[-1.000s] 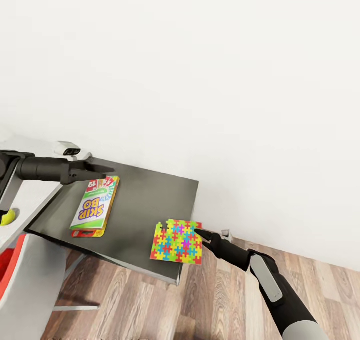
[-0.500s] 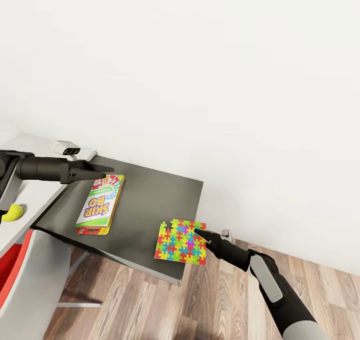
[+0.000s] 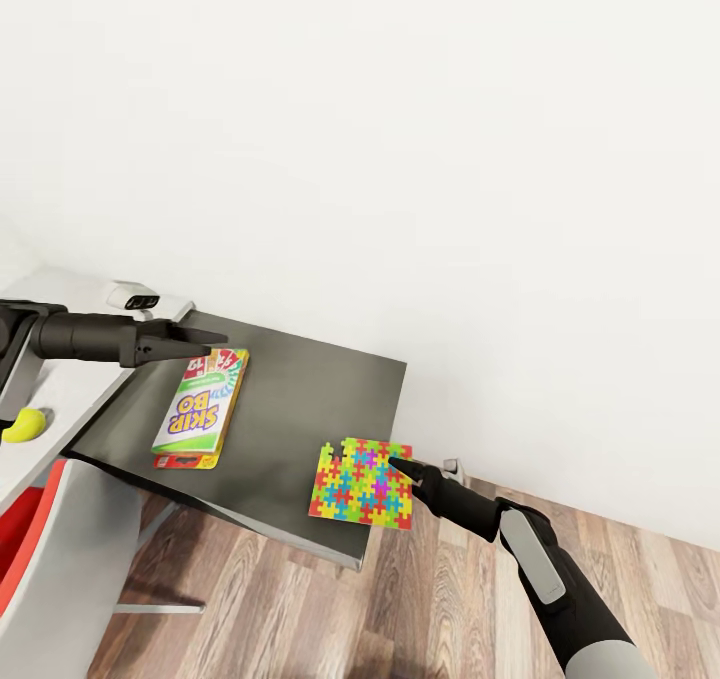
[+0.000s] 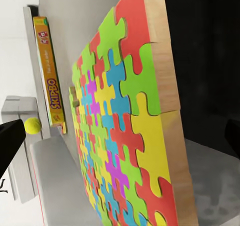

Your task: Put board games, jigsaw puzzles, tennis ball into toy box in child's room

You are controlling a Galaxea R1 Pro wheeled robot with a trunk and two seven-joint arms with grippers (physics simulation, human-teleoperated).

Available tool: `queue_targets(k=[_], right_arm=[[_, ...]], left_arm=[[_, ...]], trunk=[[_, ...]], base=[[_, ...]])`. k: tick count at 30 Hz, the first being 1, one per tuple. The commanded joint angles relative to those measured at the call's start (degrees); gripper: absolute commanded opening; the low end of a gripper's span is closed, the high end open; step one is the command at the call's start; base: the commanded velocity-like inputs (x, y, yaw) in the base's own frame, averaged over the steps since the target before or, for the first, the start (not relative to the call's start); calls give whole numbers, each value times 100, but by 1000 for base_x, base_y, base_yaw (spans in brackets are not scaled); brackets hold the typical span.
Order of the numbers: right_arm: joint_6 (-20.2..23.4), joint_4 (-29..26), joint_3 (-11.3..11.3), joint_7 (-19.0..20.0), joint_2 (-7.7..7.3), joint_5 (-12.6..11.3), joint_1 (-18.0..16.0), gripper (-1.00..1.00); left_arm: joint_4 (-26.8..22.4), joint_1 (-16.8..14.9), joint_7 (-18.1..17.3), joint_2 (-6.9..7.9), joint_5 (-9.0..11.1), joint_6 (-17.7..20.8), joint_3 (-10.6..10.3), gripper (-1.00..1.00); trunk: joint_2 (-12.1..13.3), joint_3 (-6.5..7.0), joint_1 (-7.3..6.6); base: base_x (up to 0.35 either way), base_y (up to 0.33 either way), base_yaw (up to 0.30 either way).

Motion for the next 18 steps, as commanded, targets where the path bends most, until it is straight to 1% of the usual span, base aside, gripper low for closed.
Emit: queue_targets(k=[1,16,17,18], right_arm=[[17,-1,6,3,-4,-12,-3,100],[24,43,6,-10,1,-8,-3,100],[24,42,6,-9,2,-6,-3,-100],[25,43,6,-8,3,-5,-3,-100]], left_arm=[[0,-5,-22,6,3,61,-12,100],[1,-5,-22,-2,3,61,-12,100],[2,-5,-22,-5,3,61,-12,100],[2,-5,-22,-6,3,61,-12,100]], trunk=[[-4,-5,1],[-4,-5,1],[-4,-5,1],[-4,-5,1]], base=[[0,0,0],[0,0,0],[0,0,0],[0,0,0]])
